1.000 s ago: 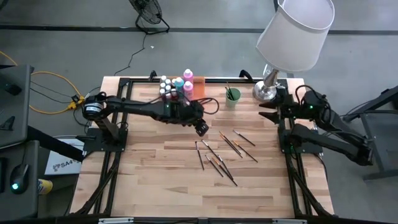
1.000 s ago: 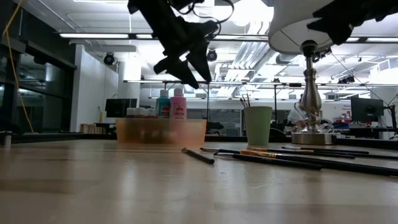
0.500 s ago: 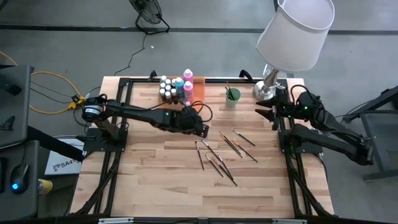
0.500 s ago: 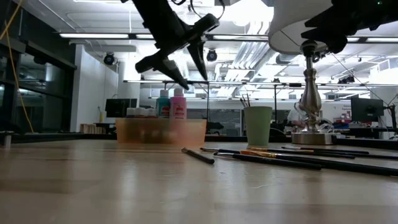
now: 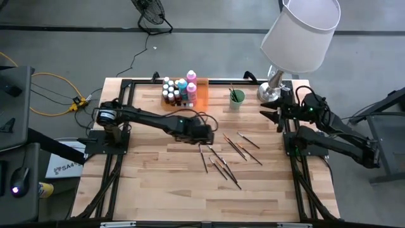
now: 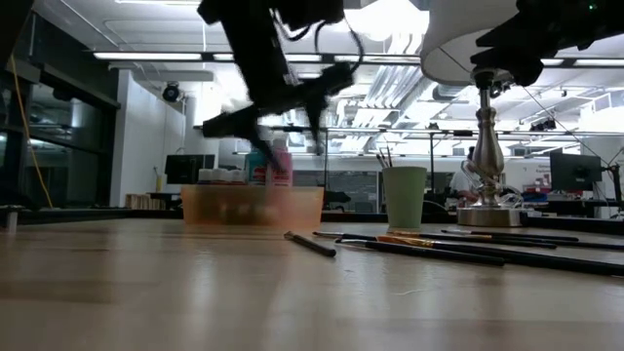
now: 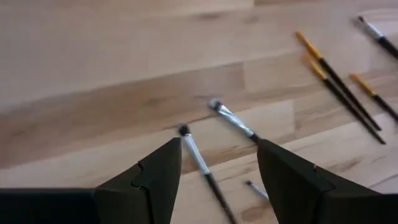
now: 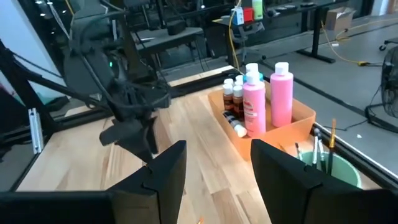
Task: Pick & Place Paint Supplies
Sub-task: Put the silver paint brush into the green cup
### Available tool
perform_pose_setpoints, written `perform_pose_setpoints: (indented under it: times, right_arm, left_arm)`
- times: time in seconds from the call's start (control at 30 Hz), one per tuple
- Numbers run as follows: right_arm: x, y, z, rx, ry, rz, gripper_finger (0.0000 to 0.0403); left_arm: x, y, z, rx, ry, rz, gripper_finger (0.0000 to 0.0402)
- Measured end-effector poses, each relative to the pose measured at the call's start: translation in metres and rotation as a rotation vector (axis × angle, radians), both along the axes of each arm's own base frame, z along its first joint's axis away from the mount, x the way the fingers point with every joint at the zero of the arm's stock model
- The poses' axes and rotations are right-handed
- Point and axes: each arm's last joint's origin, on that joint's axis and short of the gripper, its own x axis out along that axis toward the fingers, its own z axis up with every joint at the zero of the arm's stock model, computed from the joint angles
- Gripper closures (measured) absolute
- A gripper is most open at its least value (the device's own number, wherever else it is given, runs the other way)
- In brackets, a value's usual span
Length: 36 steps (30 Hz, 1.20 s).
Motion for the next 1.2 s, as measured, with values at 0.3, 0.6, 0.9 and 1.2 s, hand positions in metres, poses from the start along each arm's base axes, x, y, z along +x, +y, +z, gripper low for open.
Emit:
perform_pose_setpoints:
  times: [0.3, 0.6, 0.9, 1.2]
  right_arm:
    - [0.0, 0.0, 0.0, -0.001, -0.001, 0.001, 0.0229]
    - [0.0, 0.0, 0.0, 0.001, 0.002, 0.002, 0.0229]
    - [0.0, 0.0, 0.0, 0.001, 0.003, 0.002, 0.0229]
    - [0.0, 0.0, 0.0, 0.001, 0.002, 0.001, 0.0229]
  left_arm:
    - [0.008, 0.001, -0.025, -0.174, 0.192, 0.081, 0.0195]
    - [0.023, 0.013, -0.05, -0.231, 0.196, 0.119, 0.0195]
    - [0.027, 0.019, -0.059, -0.268, 0.203, 0.161, 0.0195]
    - [0.025, 0.018, -0.069, -0.318, 0.268, 0.214, 0.0195]
